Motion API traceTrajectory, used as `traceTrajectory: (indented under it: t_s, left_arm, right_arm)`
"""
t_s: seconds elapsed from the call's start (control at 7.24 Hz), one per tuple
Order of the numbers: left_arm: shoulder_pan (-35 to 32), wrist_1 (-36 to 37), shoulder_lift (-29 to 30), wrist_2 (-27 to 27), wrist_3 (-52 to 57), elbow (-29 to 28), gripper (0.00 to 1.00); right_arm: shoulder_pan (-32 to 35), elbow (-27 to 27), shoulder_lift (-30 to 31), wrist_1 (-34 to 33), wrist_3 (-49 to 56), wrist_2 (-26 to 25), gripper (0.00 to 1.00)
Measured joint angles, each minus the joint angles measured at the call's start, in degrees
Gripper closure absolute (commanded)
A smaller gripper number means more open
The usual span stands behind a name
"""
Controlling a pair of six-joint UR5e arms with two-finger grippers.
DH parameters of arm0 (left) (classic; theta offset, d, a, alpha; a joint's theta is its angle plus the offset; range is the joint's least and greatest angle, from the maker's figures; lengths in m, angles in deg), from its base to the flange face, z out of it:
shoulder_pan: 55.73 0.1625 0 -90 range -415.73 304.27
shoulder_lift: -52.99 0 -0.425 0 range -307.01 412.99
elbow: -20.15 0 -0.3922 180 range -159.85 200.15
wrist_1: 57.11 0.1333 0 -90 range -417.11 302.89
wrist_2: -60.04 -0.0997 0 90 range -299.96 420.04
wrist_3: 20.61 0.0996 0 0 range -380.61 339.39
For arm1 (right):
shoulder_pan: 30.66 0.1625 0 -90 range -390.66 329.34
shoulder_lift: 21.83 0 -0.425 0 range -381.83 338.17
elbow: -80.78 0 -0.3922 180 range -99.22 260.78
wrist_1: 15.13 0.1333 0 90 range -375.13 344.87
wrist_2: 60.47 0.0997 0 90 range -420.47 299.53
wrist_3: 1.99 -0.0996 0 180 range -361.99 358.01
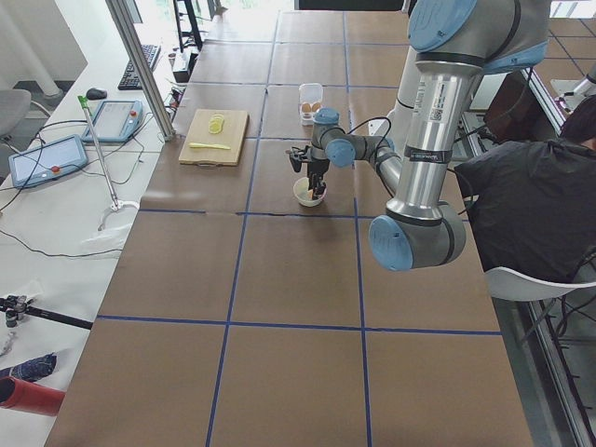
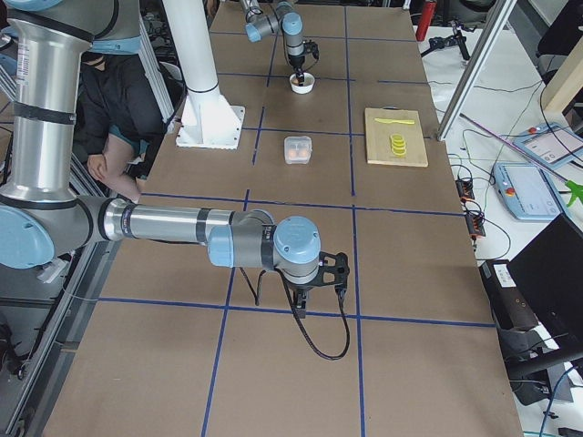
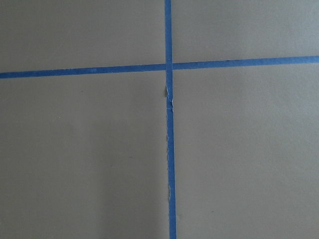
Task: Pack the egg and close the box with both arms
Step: 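Lower the left gripper into the bowl and grasp the brown egg, then lift the egg with the left gripper and carry it to the carton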
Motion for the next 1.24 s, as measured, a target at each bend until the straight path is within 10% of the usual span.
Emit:
traceTrajectory:
  t_s: [0.83, 1.24]
  left_arm:
    - [-3.02, 5.96, 3.88, -0.25, -0.63, 9.19, 1.0]
    - [0.25, -1.88, 16.84, -8.89, -8.23, 1.04, 1.0]
  right_arm:
    - [0.0, -2.05, -0.91, -0.12, -0.43, -0.33, 0.0]
    - [0.22, -4.9, -1.62, -0.22, -0.51, -0.75, 0.0]
